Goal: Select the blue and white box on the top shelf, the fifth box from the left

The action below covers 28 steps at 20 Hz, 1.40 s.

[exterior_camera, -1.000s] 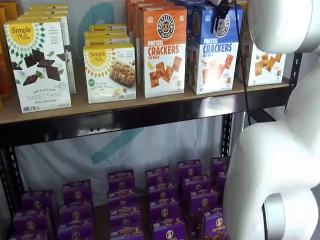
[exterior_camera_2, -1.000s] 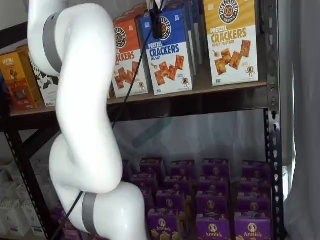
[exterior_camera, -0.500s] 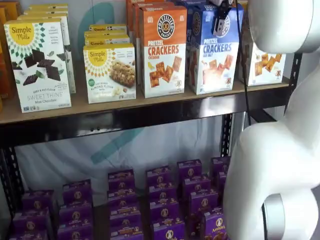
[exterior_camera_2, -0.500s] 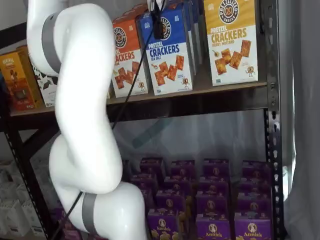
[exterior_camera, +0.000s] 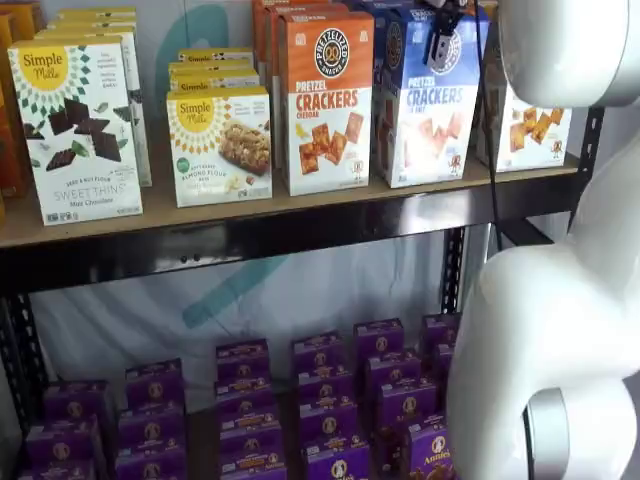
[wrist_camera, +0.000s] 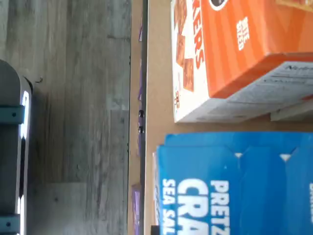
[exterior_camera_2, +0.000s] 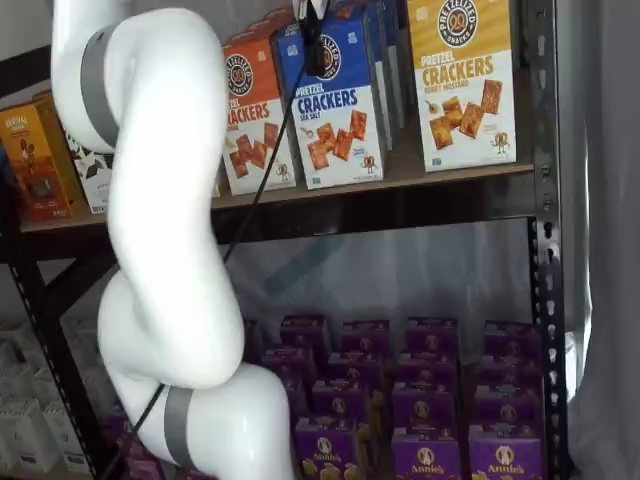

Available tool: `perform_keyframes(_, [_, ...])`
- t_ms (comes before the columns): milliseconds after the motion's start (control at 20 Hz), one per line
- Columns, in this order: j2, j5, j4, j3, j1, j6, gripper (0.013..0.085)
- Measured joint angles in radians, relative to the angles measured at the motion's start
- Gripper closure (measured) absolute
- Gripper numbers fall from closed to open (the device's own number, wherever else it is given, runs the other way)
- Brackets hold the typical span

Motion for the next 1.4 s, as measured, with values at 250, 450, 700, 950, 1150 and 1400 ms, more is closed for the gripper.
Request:
perform_keyframes(250, [-0.012, 0.034, 0.014, -0.01, -0.015, -0.006, 0.041])
perform_keyframes(450, [-0.041, 0.069, 0.023, 0.0, -0.033, -0.017, 0.041])
perform_keyframes(700, [-0.091, 0.103, 0.018, 0.035, -0.051, -0.034, 0.041])
perform_keyframes(950, [-0.149, 0.128, 0.008, 0.084, -0.072, -0.057, 0.041])
perform_keyframes(1150, [-0.192, 0.139, 0.002, 0.126, -0.089, -0.076, 0.041])
perform_keyframes(1400, [-0.231, 0.145, -0.004, 0.169, -0.102, -0.092, 0.041])
